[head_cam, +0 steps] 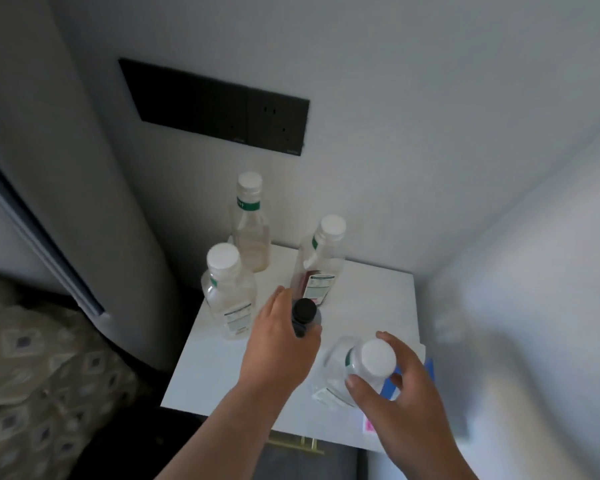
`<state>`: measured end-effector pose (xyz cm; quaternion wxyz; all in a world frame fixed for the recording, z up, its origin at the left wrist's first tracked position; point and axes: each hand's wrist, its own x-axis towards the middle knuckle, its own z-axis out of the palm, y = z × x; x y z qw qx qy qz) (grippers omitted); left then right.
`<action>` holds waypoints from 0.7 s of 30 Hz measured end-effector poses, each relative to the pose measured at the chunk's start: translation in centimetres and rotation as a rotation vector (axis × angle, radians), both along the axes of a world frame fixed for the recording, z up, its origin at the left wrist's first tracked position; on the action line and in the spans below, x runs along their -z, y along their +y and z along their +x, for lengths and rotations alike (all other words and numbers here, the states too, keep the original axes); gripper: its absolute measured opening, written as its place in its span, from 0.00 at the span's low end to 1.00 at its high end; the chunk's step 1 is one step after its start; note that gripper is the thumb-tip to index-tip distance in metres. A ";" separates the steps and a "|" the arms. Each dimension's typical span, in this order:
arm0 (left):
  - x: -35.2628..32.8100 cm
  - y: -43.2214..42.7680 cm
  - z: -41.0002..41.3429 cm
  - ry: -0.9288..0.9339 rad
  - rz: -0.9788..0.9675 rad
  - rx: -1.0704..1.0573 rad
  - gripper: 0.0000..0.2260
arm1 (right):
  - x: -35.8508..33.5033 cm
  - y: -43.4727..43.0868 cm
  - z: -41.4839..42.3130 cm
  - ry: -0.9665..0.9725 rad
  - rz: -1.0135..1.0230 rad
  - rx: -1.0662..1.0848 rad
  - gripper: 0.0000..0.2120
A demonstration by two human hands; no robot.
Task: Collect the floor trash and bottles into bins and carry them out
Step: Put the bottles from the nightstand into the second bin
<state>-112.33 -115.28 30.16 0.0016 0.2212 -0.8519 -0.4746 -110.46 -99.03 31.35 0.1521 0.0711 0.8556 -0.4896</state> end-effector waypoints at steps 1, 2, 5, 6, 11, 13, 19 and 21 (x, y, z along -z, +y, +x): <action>0.7 0.1 -0.4 -0.006 -0.016 0.015 0.16 | 0.3 -0.1 -0.2 0.010 -0.002 -0.010 0.26; 1.4 0.2 -0.8 -0.016 -0.032 0.024 0.13 | 0.6 -0.1 -0.4 0.014 -0.001 -0.009 0.25; 2.4 0.5 -1.5 -0.054 -0.037 0.012 0.08 | 1.0 0.0 -0.8 0.017 0.006 -0.036 0.25; 2.4 0.5 -1.6 -0.050 -0.032 0.013 0.07 | 1.0 0.0 -0.9 0.028 0.006 -0.056 0.23; -0.1 -0.7 2.0 -0.007 -0.018 -0.019 0.08 | -0.5 0.8 -0.8 0.068 -0.080 -0.081 0.15; -1.2 -2.2 5.3 0.013 0.021 -0.076 0.11 | -1.5 0.6 -0.5 0.081 -0.149 -0.073 0.15; -2.1 -8.2 15.4 0.089 0.257 -0.493 0.19 | -2.1 -4.3 2.0 0.088 -0.211 -0.211 0.26; -1.3 -10.7 18.4 0.099 0.266 -0.577 0.16 | -1.4 -6.9 2.9 0.049 -0.240 -0.286 0.30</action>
